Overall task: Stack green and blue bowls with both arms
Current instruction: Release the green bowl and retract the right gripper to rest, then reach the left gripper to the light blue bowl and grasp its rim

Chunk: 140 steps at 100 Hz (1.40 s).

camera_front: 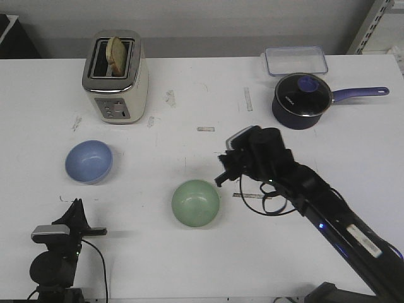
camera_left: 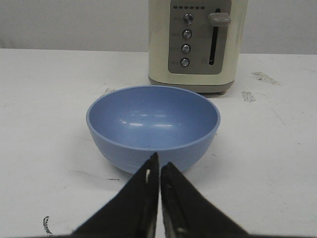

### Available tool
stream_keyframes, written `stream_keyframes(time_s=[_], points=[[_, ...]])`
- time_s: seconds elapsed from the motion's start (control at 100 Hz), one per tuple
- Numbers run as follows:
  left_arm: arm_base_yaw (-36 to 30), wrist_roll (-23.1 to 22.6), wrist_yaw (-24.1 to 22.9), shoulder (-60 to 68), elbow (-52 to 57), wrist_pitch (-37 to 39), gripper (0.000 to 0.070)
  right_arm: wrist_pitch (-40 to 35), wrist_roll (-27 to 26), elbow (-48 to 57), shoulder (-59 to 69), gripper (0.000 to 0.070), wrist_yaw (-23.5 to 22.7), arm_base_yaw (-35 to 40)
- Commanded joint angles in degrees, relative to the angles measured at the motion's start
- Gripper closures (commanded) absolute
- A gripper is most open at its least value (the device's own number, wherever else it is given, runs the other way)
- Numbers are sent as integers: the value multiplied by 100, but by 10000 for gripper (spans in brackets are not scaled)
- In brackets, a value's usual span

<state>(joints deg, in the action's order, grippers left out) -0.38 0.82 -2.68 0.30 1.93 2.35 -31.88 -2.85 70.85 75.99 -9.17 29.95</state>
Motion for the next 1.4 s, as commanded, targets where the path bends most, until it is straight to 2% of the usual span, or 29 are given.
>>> stream_keyframes(time_s=[0.0, 0.09, 0.24, 0.33, 0.6, 0.7, 0.84, 0.92, 1.09, 1.23, 1.39], points=[[0, 26, 11, -7, -116, 63, 699, -70, -39, 94, -299, 700, 402, -116], [0, 26, 11, -7, -116, 76, 699, -317, -13, 83, -852, 700, 1021, -323], [0, 31, 13, -7, -116, 74, 699, -656, 343, -332, -1873, 700, 2059, -577], [0, 28, 13, -7, -116, 74, 699, -586, 407, -935, -2531, 700, 2216, -748], [0, 28, 11, -7, -116, 76, 699, 144, 431, -3366, -5090, 700, 2074, -1213], [0, 28, 11, -7, -116, 81, 699, 260, 415, -3917, -5860, 700, 2002, -1235], [0, 31, 11, -7, -116, 195, 699, 372, 420, -4343, -6581, 700, 1563, -1235], [-2, 55, 11, -7, -111, 490, 699, 575, 420, -4378, -6752, 700, 1475, -1233], [0, 614, 11, -4, 280, 1097, 699, 544, 420, -4385, -6760, 700, 1480, -1235], [0, 592, 11, 184, 1375, 595, 699, 553, 420, -4385, -6763, 700, 1478, -1235], [0, 529, 11, 1067, 3268, -568, 699, 564, 420, -4387, -6763, 700, 1478, -1235]])
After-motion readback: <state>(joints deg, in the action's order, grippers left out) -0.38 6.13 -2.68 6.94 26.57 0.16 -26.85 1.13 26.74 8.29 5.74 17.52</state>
